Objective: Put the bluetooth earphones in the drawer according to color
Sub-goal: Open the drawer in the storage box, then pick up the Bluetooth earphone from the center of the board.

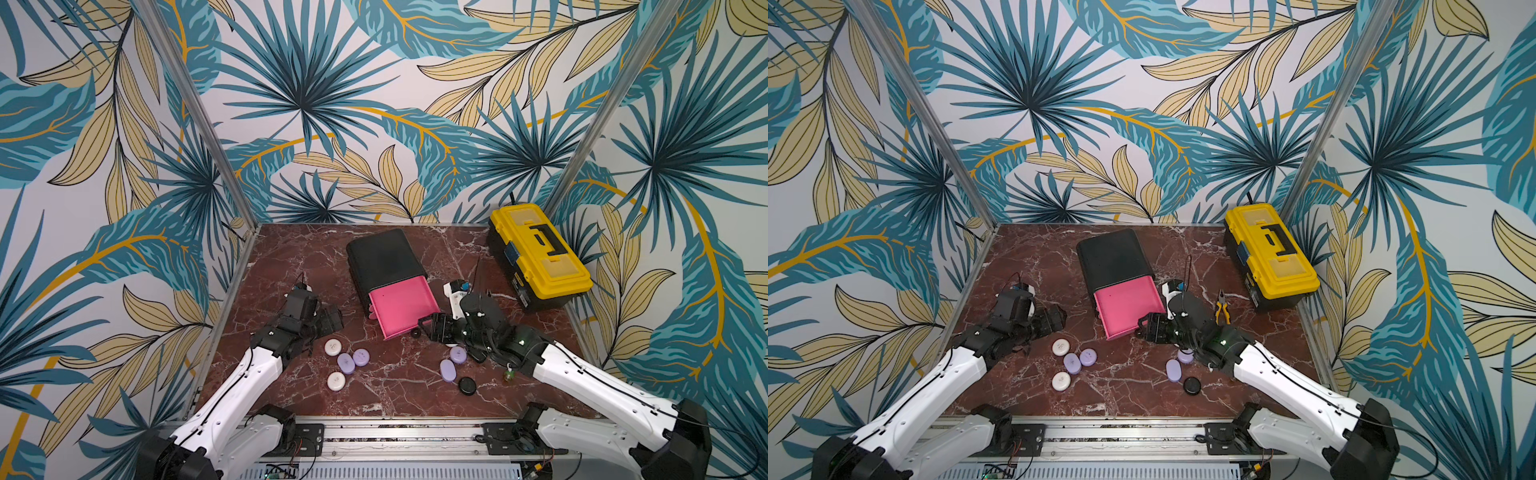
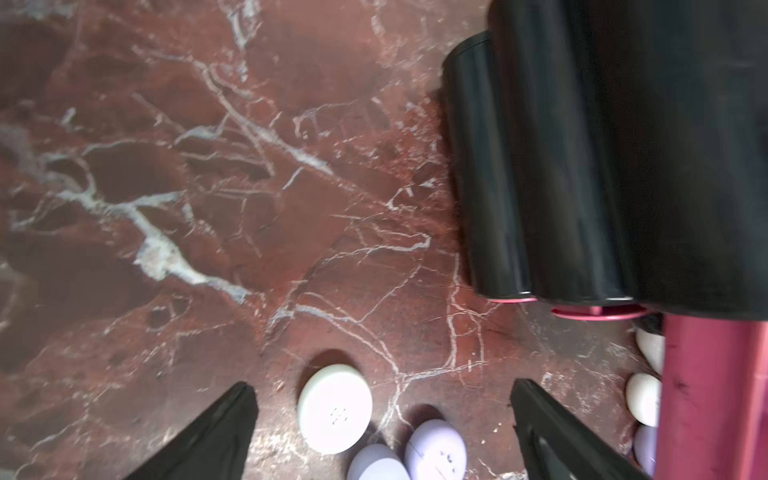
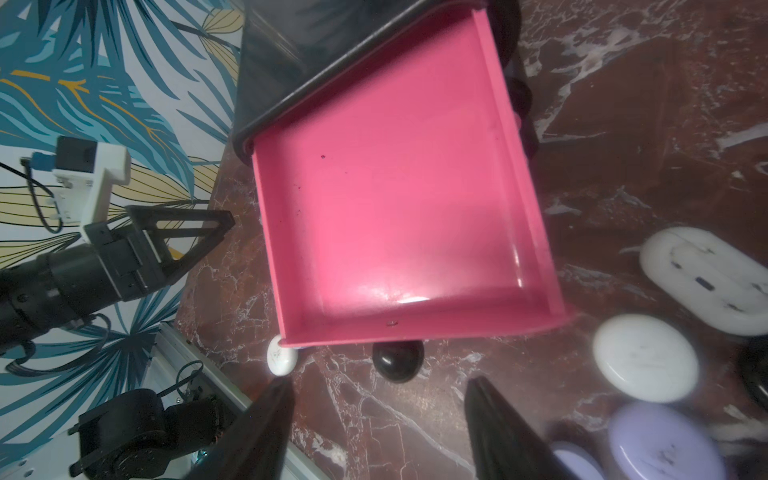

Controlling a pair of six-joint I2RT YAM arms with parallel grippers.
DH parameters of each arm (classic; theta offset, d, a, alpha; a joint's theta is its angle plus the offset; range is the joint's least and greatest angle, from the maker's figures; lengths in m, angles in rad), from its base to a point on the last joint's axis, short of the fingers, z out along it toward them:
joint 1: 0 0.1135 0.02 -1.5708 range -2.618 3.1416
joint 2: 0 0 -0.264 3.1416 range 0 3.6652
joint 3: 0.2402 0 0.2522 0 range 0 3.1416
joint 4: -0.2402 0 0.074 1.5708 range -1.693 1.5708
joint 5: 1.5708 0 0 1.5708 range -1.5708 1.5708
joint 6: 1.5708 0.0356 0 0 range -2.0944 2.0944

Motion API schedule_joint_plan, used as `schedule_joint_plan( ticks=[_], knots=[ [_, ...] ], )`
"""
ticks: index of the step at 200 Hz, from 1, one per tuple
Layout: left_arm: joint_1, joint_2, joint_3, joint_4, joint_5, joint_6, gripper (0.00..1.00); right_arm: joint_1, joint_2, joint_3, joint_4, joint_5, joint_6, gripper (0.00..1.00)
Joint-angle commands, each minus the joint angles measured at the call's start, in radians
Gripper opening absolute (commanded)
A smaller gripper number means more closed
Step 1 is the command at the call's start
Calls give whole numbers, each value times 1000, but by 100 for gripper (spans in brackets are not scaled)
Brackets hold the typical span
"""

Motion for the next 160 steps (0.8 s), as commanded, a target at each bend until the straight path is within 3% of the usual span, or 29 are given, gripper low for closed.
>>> schedule_joint_plan(
  ticks=[1, 22, 84, 160],
  knots=[
    [6, 42, -19, -45, -41, -34, 100, 2, -59, -6, -97, 70, -24, 83],
    [6, 123, -3, -83, -77, -76, 100, 2, -122, -25, -154, 125, -26, 99],
    [-89, 369, 77, -139, -146, -146, 93, 2, -210, -75, -238, 236, -10, 99],
    [-134, 441, 95, -92, -141, -159, 85, 1, -214, -95, -239, 249, -10, 100]
  ],
)
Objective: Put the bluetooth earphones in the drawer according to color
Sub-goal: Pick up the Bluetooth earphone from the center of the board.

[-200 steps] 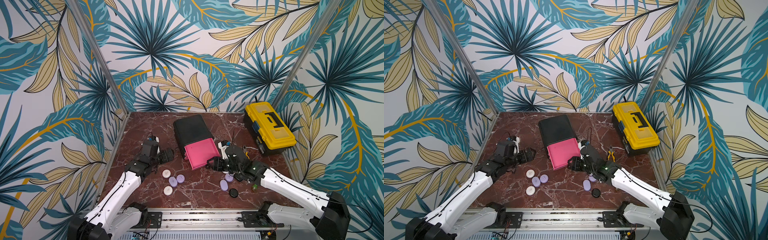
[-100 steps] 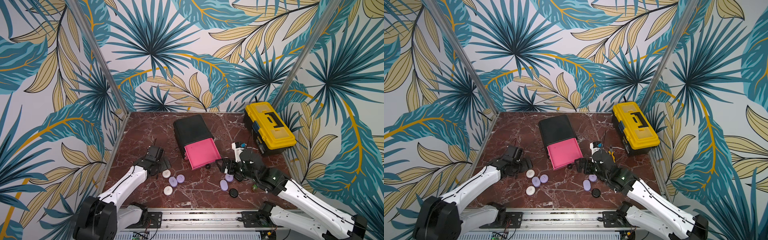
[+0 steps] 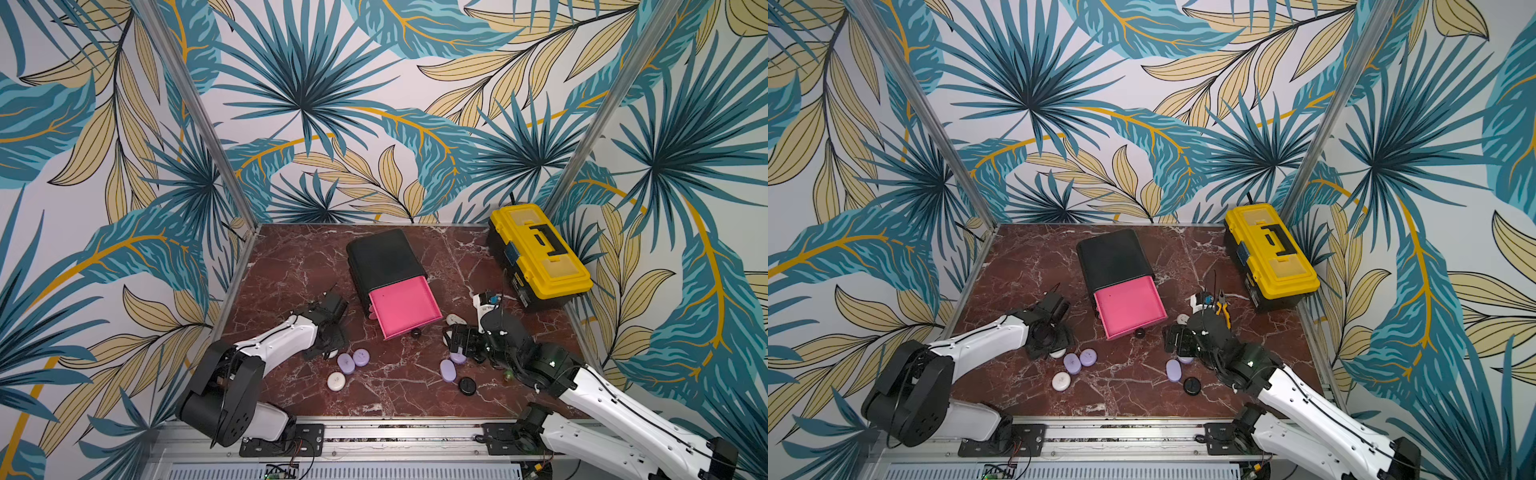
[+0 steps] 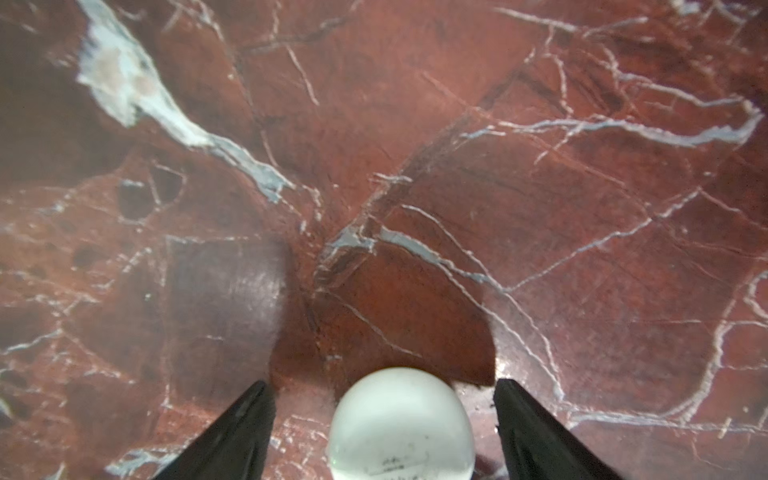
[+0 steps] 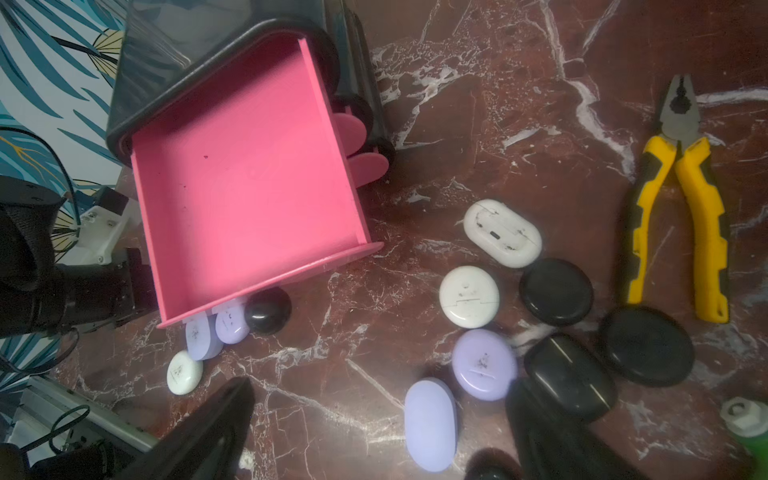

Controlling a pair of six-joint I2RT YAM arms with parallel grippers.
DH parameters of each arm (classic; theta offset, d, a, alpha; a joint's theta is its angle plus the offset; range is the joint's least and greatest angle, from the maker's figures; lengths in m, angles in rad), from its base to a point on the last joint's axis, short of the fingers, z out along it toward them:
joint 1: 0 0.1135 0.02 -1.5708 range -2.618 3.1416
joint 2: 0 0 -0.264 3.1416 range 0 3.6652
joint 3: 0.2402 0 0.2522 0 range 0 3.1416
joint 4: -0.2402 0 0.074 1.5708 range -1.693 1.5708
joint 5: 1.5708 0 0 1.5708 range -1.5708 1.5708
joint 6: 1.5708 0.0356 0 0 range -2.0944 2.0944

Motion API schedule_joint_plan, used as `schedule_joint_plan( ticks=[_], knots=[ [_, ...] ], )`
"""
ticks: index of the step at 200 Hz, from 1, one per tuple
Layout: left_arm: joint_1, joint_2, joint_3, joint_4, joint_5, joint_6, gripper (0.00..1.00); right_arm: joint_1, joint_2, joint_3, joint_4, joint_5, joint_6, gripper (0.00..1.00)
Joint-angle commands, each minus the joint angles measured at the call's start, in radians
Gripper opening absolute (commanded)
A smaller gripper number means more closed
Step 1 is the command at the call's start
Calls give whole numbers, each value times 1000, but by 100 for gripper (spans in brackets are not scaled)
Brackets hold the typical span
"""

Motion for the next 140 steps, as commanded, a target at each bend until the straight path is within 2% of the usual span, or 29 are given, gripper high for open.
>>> schedule_joint_plan(
  ticks=[1, 13, 31, 93, 121, 140],
  knots=[
    [-12, -2, 30, 22, -11, -11, 84, 2, -10, -18, -19, 24, 0, 100],
    [-19, 7, 29, 25, -10, -17, 82, 2, -10, -20, -18, 26, 0, 100],
    [-22, 28, 28, 26, -13, -26, 71, 2, -12, -24, -17, 28, -1, 99],
    [-26, 60, 1, 71, -14, -38, 59, 1, -43, -47, -17, 28, 6, 99],
    [-28, 45, -1, 78, -3, -28, 45, 0, -61, -57, -19, 27, 10, 99],
    [-30, 21, 4, 65, -3, -22, 41, 1, -69, -63, -19, 26, 12, 99]
  ],
)
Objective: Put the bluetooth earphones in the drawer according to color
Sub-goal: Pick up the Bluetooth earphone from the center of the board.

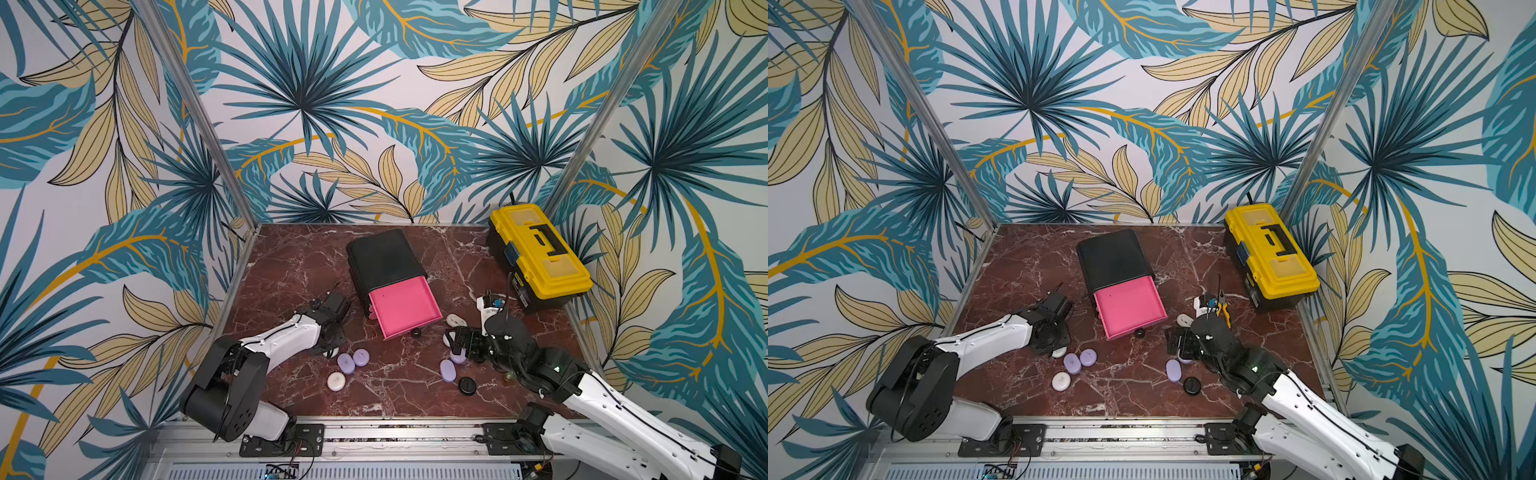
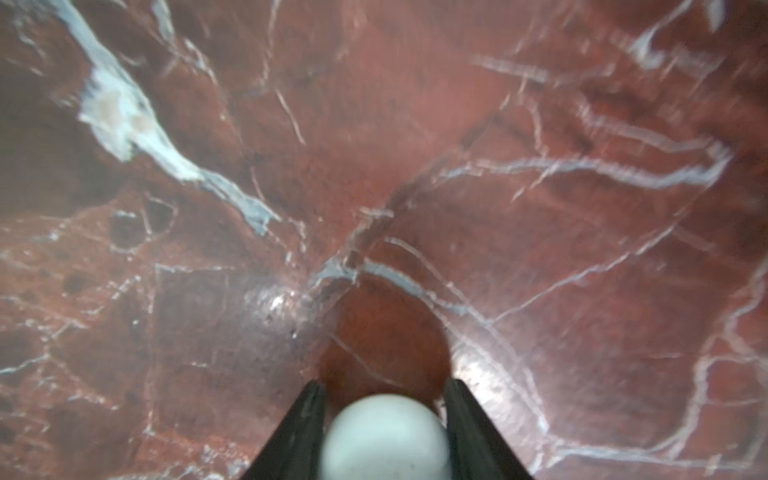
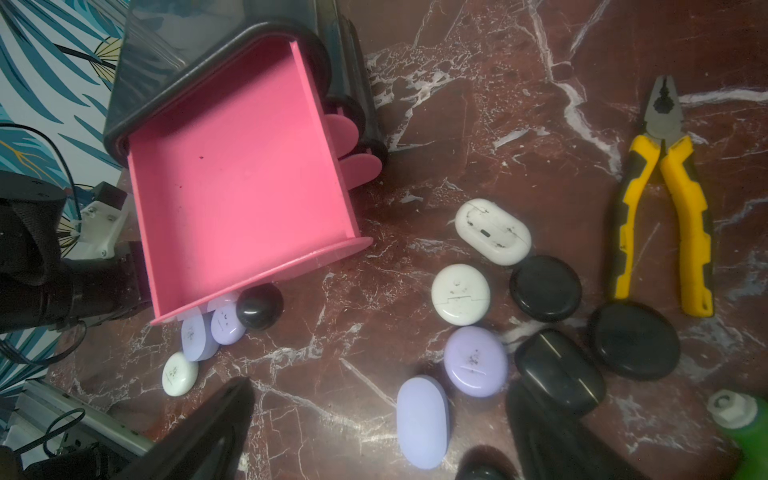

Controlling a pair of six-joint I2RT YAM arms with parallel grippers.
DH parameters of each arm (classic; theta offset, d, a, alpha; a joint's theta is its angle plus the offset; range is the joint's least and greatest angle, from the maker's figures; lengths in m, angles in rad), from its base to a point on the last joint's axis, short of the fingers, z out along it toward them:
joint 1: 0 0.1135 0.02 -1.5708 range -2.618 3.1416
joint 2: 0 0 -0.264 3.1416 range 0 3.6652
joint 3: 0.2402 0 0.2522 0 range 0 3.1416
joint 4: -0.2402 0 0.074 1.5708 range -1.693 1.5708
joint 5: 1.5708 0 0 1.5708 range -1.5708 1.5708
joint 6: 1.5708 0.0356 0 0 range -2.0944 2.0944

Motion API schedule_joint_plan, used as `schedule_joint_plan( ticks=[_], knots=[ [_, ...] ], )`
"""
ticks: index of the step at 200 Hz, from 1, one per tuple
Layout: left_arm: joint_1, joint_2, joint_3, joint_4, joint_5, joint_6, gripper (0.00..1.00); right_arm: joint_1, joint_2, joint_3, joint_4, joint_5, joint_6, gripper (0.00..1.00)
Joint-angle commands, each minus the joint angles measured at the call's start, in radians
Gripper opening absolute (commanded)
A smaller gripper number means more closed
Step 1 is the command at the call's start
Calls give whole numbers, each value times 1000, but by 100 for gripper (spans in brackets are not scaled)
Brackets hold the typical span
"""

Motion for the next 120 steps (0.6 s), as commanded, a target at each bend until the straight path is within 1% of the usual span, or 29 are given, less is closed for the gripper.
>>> schedule_joint_plan(
  ticks=[1, 39, 48, 65, 83, 99, 120],
  knots=[
    [-7, -6, 0, 1, 35, 3, 41, 1, -15, -27, -16, 14, 11, 99],
    [-10, -84, 31, -71, 10, 24, 41, 1, -23, -33, -18, 15, 15, 99],
    [-10, -103, 38, -85, 1, 34, 47, 0, -25, -34, -18, 14, 14, 100],
    [-10, -117, 54, -114, -11, 49, 63, 0, -25, -36, -18, 13, 17, 99],
    [-10, -109, 58, -125, 2, 57, 75, 2, -29, -38, -18, 13, 18, 99],
    [-11, -92, 44, -103, 40, 60, 79, 1, -33, -42, -18, 13, 17, 99],
    [-12, -57, 28, -80, 67, 51, 80, 1, -39, -46, -18, 12, 19, 100]
  ],
)
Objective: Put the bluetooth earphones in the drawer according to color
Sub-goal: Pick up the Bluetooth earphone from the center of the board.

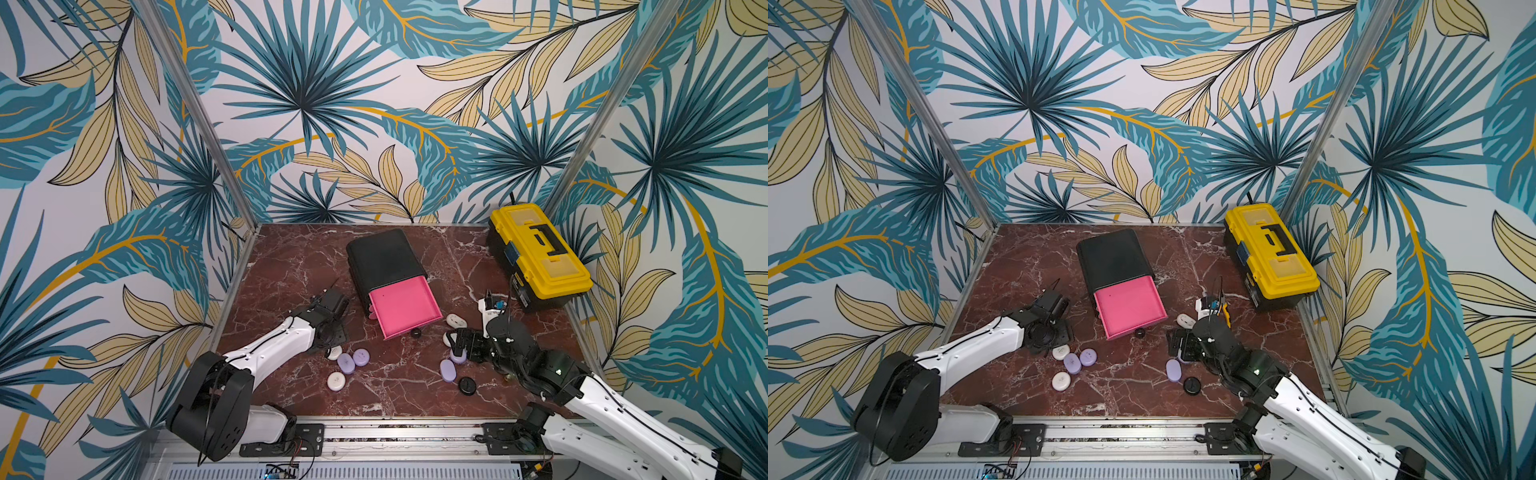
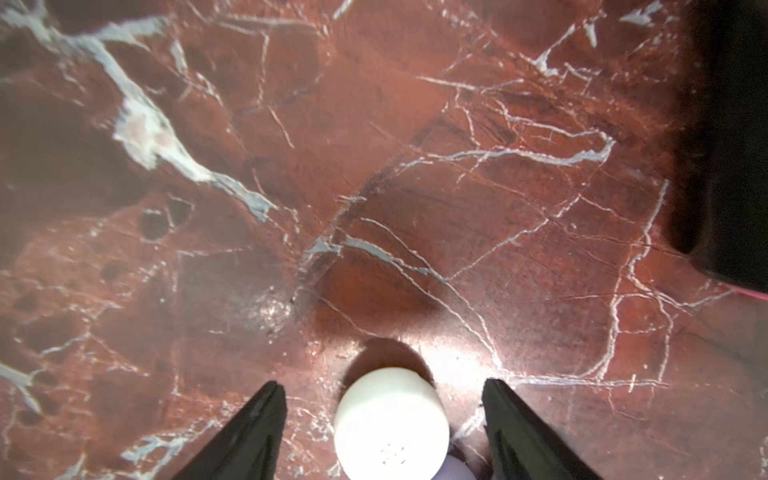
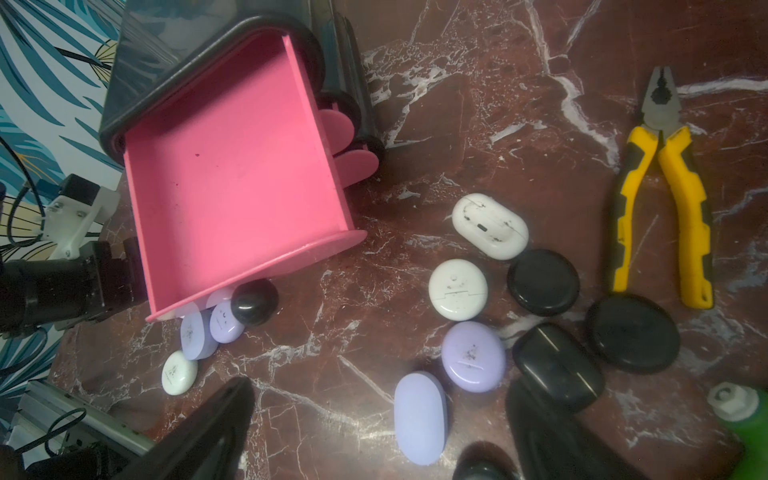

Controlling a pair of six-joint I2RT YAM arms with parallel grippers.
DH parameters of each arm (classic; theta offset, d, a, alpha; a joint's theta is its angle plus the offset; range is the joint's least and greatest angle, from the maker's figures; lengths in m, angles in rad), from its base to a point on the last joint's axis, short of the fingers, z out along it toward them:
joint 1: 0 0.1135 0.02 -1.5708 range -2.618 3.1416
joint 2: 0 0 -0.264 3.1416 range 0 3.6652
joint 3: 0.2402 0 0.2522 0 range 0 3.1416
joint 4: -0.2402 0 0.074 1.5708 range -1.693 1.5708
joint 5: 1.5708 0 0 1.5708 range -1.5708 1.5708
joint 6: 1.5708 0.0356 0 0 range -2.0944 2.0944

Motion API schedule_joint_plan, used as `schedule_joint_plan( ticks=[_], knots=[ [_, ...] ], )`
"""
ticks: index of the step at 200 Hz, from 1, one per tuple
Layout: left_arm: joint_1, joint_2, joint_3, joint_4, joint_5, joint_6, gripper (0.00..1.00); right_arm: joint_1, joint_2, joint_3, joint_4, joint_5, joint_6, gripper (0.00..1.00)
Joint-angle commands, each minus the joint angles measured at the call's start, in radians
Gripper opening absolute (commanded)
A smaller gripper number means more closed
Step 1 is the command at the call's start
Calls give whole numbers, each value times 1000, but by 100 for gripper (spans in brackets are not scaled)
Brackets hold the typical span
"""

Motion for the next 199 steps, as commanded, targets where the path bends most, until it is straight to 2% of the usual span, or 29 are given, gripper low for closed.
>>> schedule_joint_plan(
  ticks=[1, 33, 89, 133, 152, 166, 199],
  knots=[
    [-6, 35, 6, 4, 32, 6, 80, 1, -15, -24, -17, 11, 9, 99],
    [-23, 89, 8, 13, 32, -9, 78, 1, -17, -29, -20, 12, 8, 99],
    [-65, 116, -6, 10, 18, -49, 68, 1, -19, -36, -18, 19, 9, 100],
    [-70, 117, 6, -5, -39, -52, 55, 1, -19, -44, -17, 21, 10, 100],
    [-70, 115, 19, -14, -45, -44, 44, 1, -22, -47, -19, 21, 9, 99],
    [-70, 109, 25, -17, -46, -36, 39, 0, -28, -52, -18, 20, 9, 100],
    [-76, 40, 54, -66, -90, 7, 38, 0, -43, -60, -17, 24, 13, 99]
  ],
)
